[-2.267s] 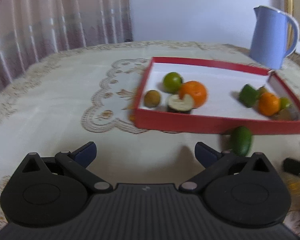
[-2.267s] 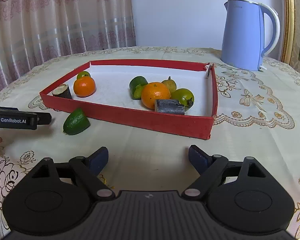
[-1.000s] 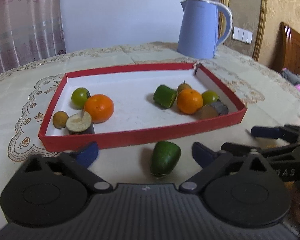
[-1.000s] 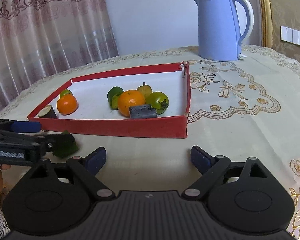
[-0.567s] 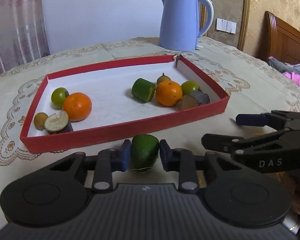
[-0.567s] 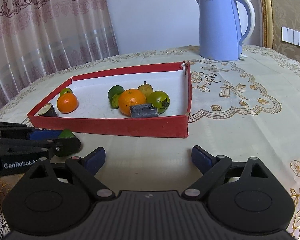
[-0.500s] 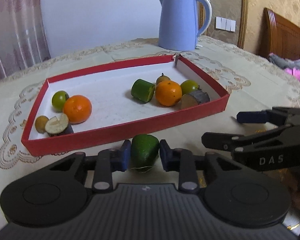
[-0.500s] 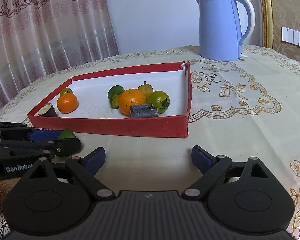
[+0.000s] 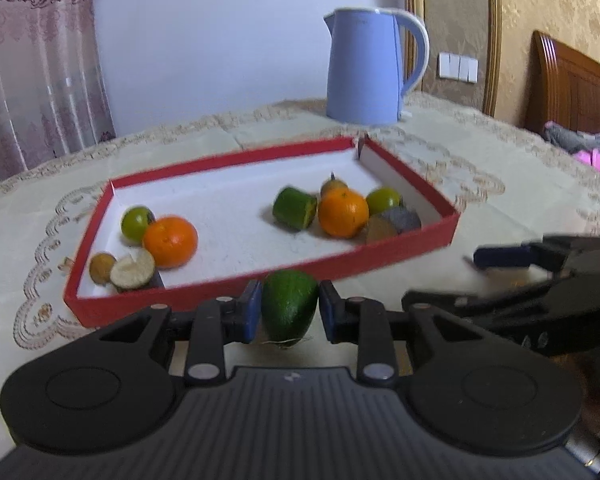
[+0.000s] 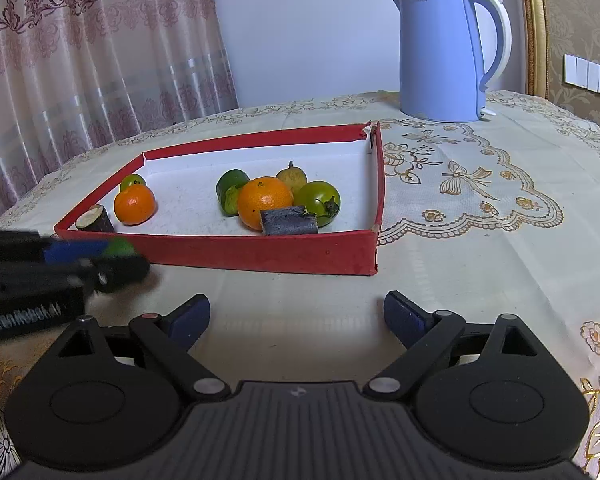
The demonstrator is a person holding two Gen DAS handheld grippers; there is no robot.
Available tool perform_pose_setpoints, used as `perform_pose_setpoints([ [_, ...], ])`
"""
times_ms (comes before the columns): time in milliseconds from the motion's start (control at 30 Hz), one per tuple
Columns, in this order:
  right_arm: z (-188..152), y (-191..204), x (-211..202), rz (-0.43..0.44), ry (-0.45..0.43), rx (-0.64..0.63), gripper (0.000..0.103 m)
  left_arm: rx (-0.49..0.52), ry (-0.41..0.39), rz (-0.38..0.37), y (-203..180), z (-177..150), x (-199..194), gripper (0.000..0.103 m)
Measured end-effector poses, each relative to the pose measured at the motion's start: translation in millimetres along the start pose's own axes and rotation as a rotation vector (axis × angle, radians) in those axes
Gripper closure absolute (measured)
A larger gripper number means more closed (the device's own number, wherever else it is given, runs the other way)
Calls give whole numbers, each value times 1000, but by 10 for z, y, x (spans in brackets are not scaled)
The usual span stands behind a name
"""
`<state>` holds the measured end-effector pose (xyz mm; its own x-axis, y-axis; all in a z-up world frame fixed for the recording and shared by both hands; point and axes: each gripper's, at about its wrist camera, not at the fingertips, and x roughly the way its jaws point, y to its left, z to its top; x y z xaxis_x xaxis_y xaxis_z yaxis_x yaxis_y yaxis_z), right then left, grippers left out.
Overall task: Organize fruits
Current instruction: 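Carry the green cucumber piece into the tray and open the left gripper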
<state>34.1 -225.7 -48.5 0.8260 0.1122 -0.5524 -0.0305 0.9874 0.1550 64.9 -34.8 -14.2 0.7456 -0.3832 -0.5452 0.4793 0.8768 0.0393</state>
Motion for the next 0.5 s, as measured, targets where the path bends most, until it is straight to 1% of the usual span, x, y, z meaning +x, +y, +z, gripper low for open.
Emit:
perform_pose_setpoints([
  [100,-3,6,3,-1,1,-3,9,-12,-26,14,40,120,4,75],
  [200,-3,7,3,-1,1,-2,9,-38,-34,35,121,260,105,75],
  [267,-3,7,3,-2,1,-3,9,-62,-31,41,186,342,209,75],
  [333,-4,7,4,-2,1,-3,8,-85,-32,64,252,418,338,75],
  [500,-2,14,8,-3,2,-6,8,-118,2,119,355,464,606,75],
])
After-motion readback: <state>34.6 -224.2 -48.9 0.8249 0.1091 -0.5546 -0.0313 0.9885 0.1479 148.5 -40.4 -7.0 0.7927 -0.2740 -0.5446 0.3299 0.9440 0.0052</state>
